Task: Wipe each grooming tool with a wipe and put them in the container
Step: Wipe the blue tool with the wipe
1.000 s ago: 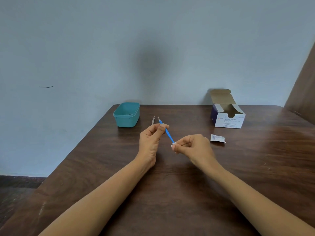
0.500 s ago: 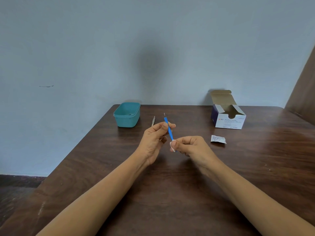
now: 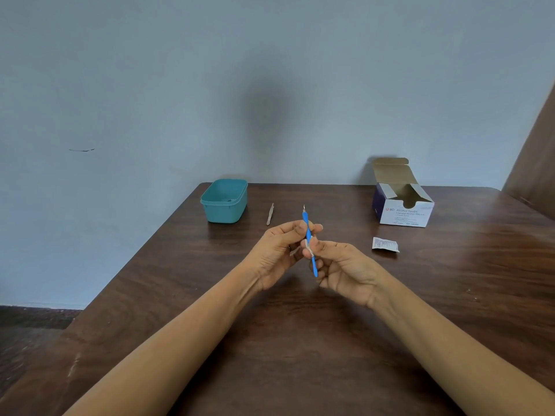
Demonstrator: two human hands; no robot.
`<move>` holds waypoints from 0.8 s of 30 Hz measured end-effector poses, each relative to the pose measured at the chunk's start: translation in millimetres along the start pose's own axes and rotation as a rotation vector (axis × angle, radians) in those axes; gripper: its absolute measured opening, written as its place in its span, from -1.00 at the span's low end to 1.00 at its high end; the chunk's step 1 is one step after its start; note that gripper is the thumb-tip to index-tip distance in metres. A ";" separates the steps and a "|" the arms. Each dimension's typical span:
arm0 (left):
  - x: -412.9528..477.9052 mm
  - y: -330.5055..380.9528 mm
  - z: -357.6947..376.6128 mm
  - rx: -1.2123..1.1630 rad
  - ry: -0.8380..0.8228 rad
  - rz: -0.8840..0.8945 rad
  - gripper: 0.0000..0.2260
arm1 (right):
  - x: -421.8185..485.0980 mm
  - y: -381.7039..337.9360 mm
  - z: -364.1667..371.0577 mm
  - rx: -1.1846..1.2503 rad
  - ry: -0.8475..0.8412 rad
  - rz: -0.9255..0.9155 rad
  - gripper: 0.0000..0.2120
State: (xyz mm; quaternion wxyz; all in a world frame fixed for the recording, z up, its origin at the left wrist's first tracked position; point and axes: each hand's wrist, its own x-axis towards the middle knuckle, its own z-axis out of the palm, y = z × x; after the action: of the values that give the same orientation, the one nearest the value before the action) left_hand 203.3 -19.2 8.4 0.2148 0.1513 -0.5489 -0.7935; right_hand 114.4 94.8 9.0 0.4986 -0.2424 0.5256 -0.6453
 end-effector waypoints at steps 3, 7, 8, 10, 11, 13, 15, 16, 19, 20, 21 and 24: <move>-1.0 1.2 1.0 0.027 -0.015 -0.009 -0.83 | 0.3 0.1 -0.2 0.011 -0.012 -0.007 -0.84; 0.4 -0.9 0.2 0.051 0.023 0.005 -0.78 | 3.9 -1.1 0.8 0.081 0.028 -0.049 -0.85; -0.2 -2.8 0.5 0.053 0.039 -0.007 -0.73 | 4.7 -2.3 0.9 0.112 0.051 -0.068 -0.85; -1.5 -7.8 2.6 0.095 0.049 -0.031 -0.67 | 5.6 -4.2 -0.8 0.167 0.104 -0.116 -0.79; -2.2 -10.5 4.6 0.126 0.042 -0.038 -0.67 | 6.0 -4.4 -2.1 0.192 0.131 -0.138 -0.79; -3.9 -14.2 8.8 0.159 0.038 -0.045 -0.73 | 7.6 -2.7 -5.5 0.227 0.187 -0.172 -0.83; -3.6 -16.7 10.7 0.164 0.060 -0.044 -0.78 | 9.7 -1.7 -8.4 0.229 0.254 -0.208 -0.88; -3.4 -18.0 10.5 0.163 0.072 -0.046 -0.78 | 10.8 -2.0 -9.8 0.227 0.284 -0.226 -0.89; -4.3 -20.0 9.6 0.170 0.059 -0.068 -0.78 | 12.7 -4.1 -13.4 0.240 0.314 -0.246 -0.89; -4.8 -20.2 10.0 0.177 0.041 -0.076 -0.78 | 12.9 -3.9 -14.1 0.248 0.312 -0.243 -0.89; -5.1 -20.4 10.7 0.189 0.020 -0.083 -0.78 | 13.0 -3.4 -14.4 0.260 0.307 -0.240 -0.89; -6.0 -20.2 12.0 0.226 -0.033 -0.089 -0.77 | 14.0 -1.3 -12.7 0.282 0.287 -0.235 -0.90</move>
State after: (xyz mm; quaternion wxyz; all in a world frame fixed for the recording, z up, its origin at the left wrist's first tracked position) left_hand 199.2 -0.3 -6.3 0.1519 0.1858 -0.6311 -0.7376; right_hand 97.9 87.7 3.0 0.3691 -0.1353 0.4640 -0.7938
